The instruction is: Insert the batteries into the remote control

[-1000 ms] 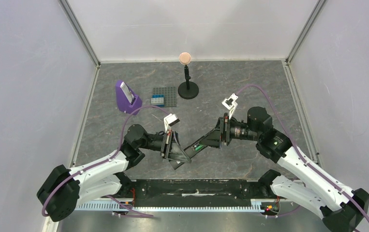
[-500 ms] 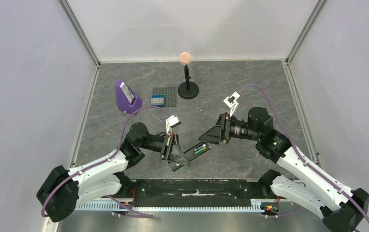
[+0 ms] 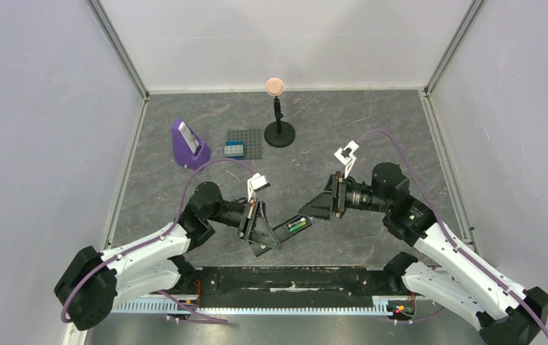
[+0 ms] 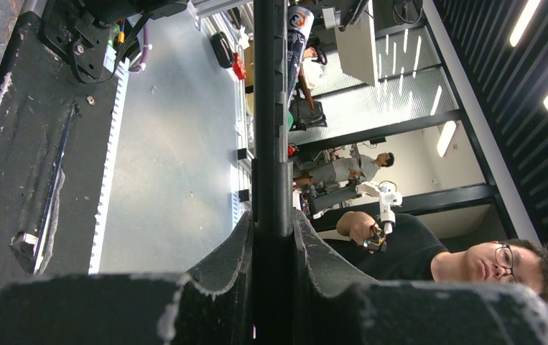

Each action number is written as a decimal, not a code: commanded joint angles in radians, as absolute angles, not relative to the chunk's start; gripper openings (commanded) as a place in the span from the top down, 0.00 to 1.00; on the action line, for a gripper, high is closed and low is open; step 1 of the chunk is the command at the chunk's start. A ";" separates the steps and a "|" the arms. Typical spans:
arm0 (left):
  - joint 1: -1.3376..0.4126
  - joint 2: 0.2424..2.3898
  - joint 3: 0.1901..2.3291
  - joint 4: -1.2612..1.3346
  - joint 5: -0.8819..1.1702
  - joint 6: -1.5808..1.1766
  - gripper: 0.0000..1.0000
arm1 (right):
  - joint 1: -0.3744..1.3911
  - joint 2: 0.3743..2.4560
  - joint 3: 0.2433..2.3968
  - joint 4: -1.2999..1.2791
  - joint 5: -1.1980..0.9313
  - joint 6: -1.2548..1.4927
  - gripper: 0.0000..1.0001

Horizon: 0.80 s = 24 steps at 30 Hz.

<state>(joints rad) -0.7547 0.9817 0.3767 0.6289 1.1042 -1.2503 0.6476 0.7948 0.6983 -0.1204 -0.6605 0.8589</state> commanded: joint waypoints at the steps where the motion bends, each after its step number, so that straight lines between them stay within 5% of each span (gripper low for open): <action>1: -0.758 0.967 0.411 0.643 1.138 -1.201 0.98 | 0.643 0.765 0.677 -0.120 -0.714 0.838 0.33; 24: -0.758 0.945 0.413 0.605 1.142 -1.171 0.98 | 0.637 0.741 0.641 -0.089 -0.724 0.857 0.46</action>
